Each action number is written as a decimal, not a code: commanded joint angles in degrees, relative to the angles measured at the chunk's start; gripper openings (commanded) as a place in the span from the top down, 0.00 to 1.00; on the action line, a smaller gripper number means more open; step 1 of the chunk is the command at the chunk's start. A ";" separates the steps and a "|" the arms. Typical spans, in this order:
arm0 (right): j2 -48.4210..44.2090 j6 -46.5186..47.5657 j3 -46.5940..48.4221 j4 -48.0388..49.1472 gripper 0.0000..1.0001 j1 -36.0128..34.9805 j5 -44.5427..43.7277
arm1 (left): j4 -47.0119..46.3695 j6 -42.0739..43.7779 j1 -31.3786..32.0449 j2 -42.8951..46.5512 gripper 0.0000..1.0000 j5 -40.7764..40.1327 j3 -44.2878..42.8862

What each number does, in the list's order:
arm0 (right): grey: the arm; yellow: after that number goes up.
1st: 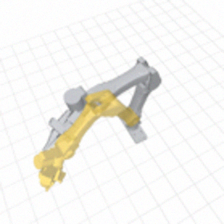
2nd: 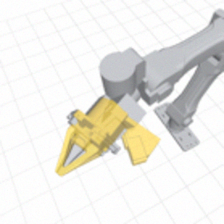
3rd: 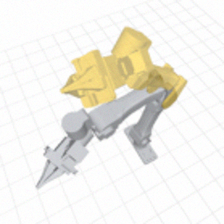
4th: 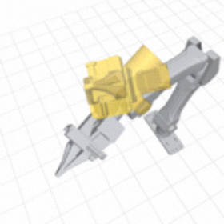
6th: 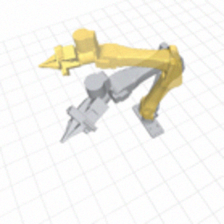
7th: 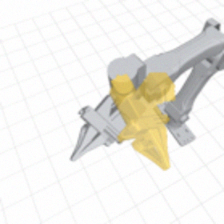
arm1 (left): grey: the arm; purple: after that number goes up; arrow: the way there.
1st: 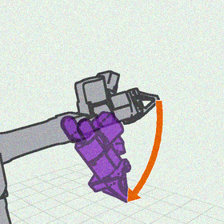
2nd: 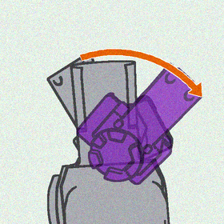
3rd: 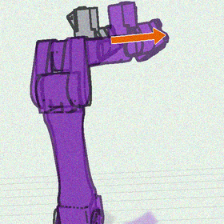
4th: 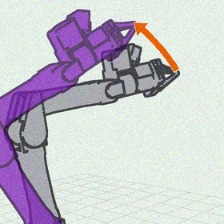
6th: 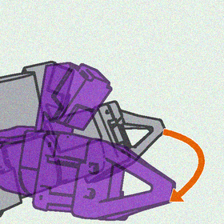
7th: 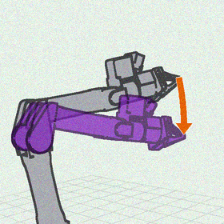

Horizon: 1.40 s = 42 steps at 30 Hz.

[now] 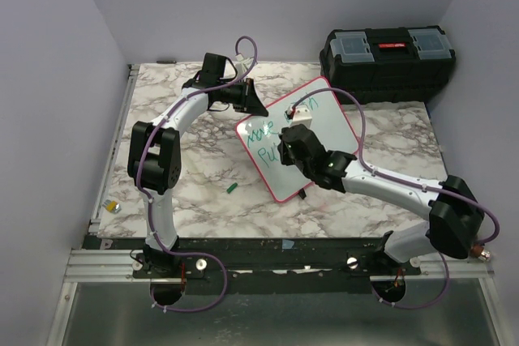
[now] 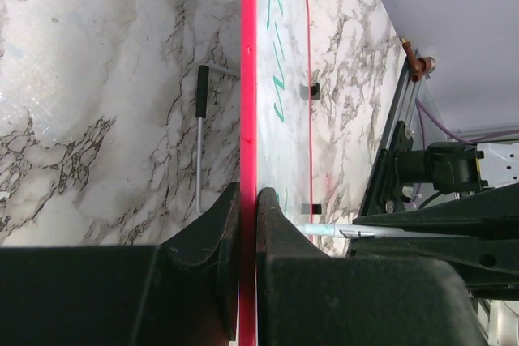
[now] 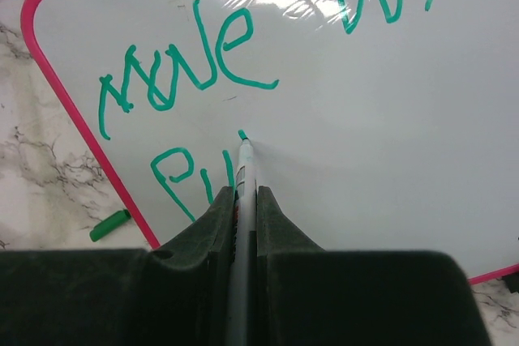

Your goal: Write a sentence on the whiteboard

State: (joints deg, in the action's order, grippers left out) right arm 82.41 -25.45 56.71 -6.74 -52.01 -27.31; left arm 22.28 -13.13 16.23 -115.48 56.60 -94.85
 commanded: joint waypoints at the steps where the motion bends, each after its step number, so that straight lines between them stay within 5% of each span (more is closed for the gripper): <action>1: -0.73 -0.97 -3.11 -1.95 0.99 0.33 1.39 | -1.98 5.57 -0.06 1.49 1.00 -3.69 1.33; 17: -6.03 -5.27 -8.46 -3.63 0.99 0.33 5.54 | -2.23 5.30 -0.06 1.25 1.00 -3.65 1.16; 42: 1.73 -0.30 2.10 -3.63 0.99 0.98 -1.39 | -2.15 5.37 -0.15 1.37 1.00 -3.77 1.13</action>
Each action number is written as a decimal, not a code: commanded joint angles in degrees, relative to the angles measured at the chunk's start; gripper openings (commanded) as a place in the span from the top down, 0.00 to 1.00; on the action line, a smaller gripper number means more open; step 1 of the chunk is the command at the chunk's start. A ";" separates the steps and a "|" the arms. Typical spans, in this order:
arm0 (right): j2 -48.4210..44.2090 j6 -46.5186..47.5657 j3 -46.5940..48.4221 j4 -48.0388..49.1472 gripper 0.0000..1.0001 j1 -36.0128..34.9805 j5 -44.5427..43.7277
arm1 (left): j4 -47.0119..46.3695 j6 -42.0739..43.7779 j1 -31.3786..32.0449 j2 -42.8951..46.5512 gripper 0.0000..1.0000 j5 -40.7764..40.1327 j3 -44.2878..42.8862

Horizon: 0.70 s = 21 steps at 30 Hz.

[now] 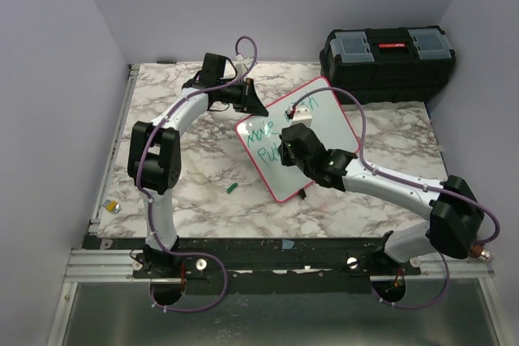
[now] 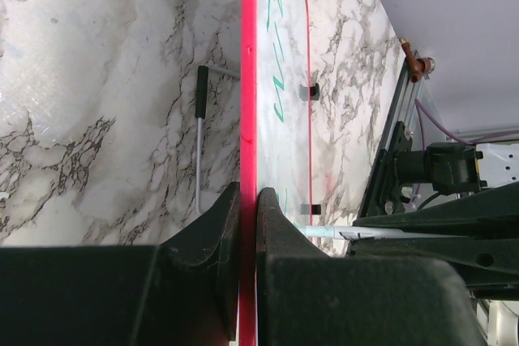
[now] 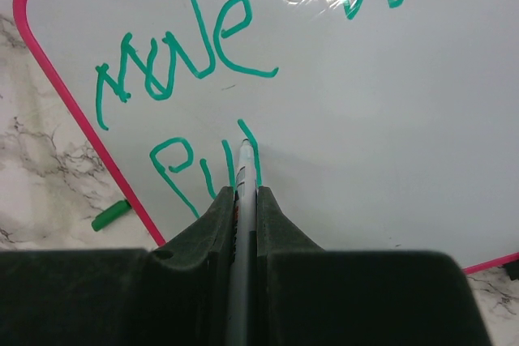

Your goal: Write a sentence on the whiteboard

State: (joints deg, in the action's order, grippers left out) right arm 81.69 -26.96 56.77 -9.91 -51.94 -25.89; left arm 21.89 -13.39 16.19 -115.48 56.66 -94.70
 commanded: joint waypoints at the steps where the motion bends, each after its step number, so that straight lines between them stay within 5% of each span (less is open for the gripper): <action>1: 2.63 1.43 2.38 -0.46 0.99 1.12 -3.00 | -1.74 5.65 -0.10 1.31 1.00 -3.76 1.00; 21: -5.25 1.42 3.97 -0.80 0.99 1.83 -2.58 | -1.79 5.57 -0.30 1.55 1.00 -3.44 1.13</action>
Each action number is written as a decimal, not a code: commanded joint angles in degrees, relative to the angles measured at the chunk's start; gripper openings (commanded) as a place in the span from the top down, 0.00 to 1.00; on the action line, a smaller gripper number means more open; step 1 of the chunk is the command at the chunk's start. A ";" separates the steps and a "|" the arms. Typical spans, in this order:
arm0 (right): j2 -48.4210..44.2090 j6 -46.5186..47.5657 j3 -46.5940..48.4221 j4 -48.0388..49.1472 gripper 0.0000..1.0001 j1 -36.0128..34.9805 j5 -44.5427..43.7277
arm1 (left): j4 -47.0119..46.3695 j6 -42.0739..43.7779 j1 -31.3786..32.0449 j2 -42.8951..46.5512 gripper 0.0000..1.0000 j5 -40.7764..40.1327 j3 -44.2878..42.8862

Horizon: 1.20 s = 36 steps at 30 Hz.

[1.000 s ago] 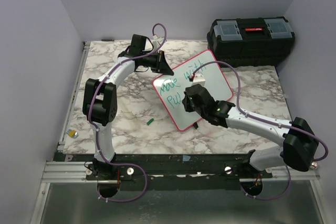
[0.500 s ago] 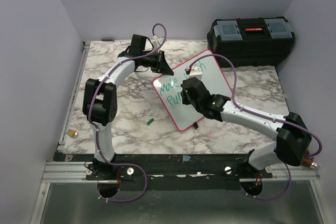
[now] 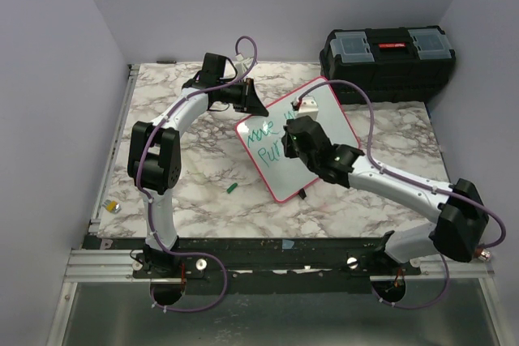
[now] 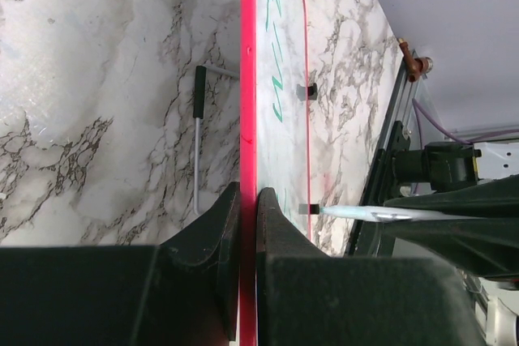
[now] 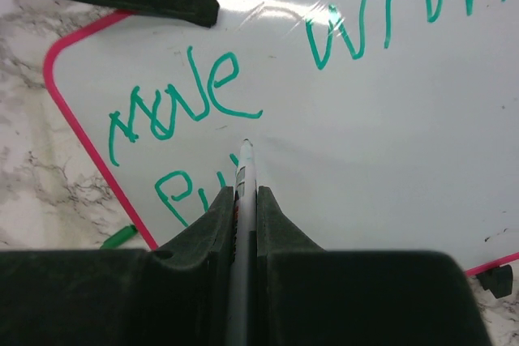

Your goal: Write a sentence on the whiteboard

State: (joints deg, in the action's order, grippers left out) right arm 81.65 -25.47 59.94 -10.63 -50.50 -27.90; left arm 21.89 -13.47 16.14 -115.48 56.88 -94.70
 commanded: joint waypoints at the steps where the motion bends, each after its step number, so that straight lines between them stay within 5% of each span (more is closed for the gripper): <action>1: -6.54 -0.06 -0.10 0.27 0.99 0.40 -1.16 | -1.89 5.64 -0.31 1.53 1.00 -3.62 1.18; 15: -19.26 -0.50 -15.57 8.81 0.99 0.48 -3.85 | -4.45 4.89 -0.32 3.07 1.00 -3.54 3.82; 36: -7.91 3.50 -11.88 16.91 0.99 7.44 9.56 | -1.80 5.71 -0.50 0.83 1.00 -3.73 0.65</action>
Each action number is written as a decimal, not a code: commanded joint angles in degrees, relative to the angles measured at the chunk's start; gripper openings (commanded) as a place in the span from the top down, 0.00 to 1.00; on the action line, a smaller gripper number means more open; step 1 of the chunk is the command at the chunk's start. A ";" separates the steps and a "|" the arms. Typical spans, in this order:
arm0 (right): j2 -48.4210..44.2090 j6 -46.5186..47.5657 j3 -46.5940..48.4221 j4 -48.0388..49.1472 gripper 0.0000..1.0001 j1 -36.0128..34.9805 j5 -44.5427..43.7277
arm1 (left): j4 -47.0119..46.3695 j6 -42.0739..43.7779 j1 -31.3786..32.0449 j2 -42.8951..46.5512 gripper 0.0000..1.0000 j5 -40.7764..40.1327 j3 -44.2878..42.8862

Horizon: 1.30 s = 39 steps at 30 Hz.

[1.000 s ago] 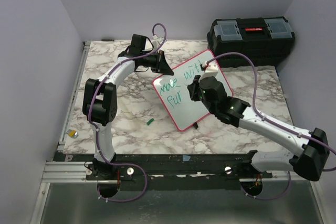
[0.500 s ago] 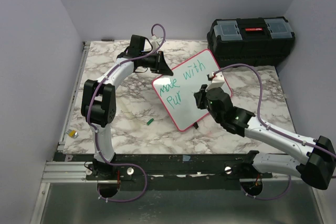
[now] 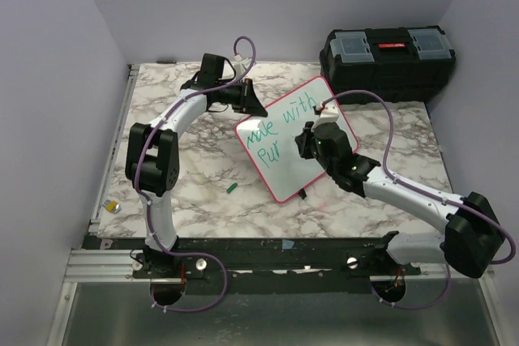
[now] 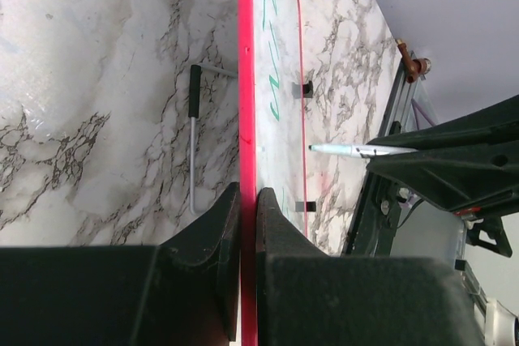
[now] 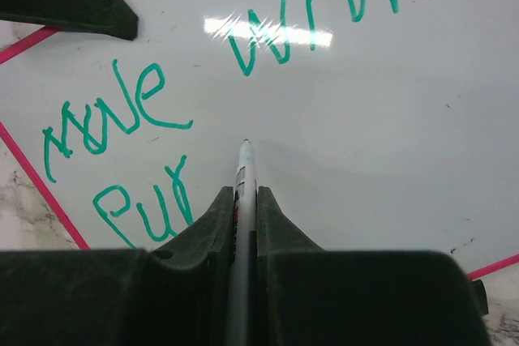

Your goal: Write a sentence on the whiteboard

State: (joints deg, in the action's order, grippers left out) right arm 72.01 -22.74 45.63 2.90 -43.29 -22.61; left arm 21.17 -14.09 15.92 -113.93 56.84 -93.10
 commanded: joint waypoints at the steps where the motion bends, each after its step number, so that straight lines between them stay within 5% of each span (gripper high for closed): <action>1: 2.28 0.72 2.54 3.73 0.99 0.27 4.96 | -1.00 6.35 -0.28 -0.77 1.00 -3.64 -1.09; 39: 5.75 -0.20 0.83 -2.79 0.99 0.30 9.08 | -2.89 5.39 -0.81 0.44 1.00 -2.09 0.26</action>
State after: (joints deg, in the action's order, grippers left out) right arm 77.78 -22.72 48.31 5.19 -43.27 -16.21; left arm 21.43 -14.04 15.59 -113.93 56.82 -93.10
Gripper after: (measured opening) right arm 0.132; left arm 0.082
